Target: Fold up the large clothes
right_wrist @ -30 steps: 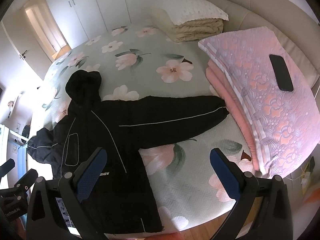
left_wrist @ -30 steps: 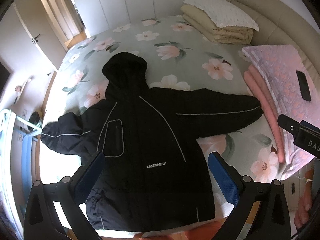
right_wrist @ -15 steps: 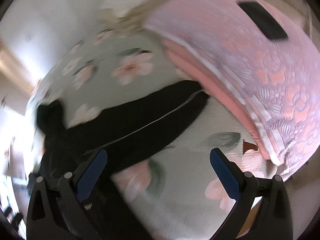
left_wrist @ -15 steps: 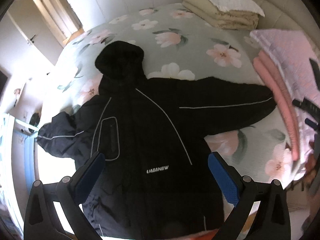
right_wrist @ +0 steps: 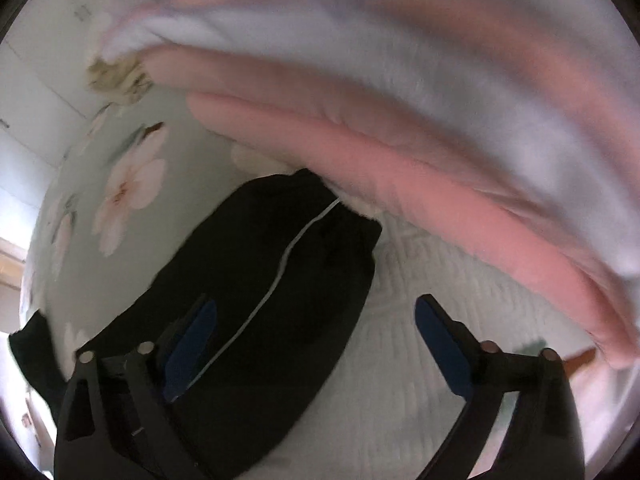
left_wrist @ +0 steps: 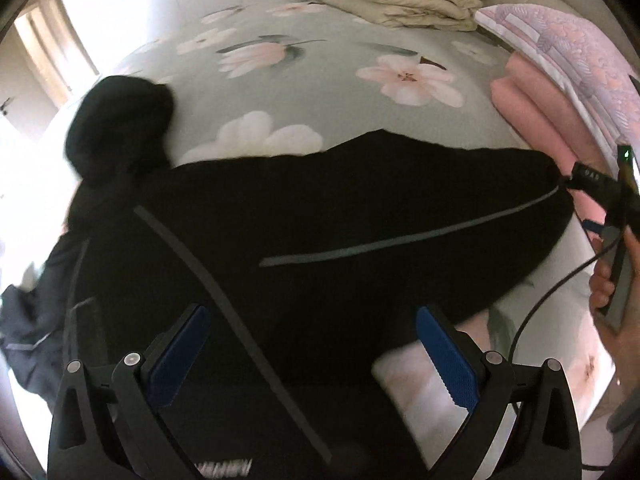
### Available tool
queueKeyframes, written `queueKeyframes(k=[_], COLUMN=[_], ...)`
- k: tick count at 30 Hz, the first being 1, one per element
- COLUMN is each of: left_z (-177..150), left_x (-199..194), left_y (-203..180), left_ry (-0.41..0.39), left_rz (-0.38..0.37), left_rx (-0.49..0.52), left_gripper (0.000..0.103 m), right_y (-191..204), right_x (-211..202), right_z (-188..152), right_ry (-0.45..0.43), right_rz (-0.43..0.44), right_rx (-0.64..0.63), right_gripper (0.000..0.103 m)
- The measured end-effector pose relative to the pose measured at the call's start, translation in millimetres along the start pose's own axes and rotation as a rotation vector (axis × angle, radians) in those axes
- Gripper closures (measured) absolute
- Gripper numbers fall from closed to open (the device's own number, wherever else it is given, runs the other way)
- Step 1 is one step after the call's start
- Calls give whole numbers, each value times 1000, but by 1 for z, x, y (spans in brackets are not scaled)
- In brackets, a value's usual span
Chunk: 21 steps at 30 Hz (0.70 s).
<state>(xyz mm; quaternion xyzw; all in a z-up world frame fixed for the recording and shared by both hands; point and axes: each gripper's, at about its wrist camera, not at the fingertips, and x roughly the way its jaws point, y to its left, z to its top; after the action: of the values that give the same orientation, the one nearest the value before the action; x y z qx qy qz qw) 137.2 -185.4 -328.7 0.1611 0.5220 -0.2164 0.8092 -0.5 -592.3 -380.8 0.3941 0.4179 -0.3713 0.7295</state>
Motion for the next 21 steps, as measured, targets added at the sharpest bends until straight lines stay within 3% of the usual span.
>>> queueKeyframes(k=[5, 6, 8, 9, 10, 11, 12, 13, 17, 21], left_z=[19, 23, 30, 32, 34, 36, 39, 40, 49, 54], left_x=[51, 62, 80, 85, 91, 96, 102, 106, 115, 139], left_y=[-4, -5, -11, -14, -19, -22, -26, -30, -45, -57], left_ry=[-2, 12, 21, 25, 34, 48, 73, 82, 69, 97], left_rz=[-85, -102, -103, -96, -93, -101, -132, -155, -219, -214], left_rx=[-18, -23, -8, 4, 20, 30, 35, 35, 62, 85], left_gripper=[3, 6, 14, 25, 43, 53, 70, 74, 77, 77], right_y=[-4, 1, 12, 18, 23, 27, 31, 33, 36, 24], right_x=[30, 31, 32, 27, 21, 12, -4, -18, -61, -16], right_z=[3, 3, 2, 0, -3, -4, -7, -8, -16, -17], right_ry=[-21, -25, -17, -23, -28, -44, -79, -109, -229, -122], right_rz=[12, 27, 11, 14, 17, 17, 19, 22, -42, -103], right_rx=[54, 32, -21, -54, -85, -109, -140, -161, -258, -267], right_gripper=[21, 28, 55, 64, 74, 79, 80, 81, 82, 82])
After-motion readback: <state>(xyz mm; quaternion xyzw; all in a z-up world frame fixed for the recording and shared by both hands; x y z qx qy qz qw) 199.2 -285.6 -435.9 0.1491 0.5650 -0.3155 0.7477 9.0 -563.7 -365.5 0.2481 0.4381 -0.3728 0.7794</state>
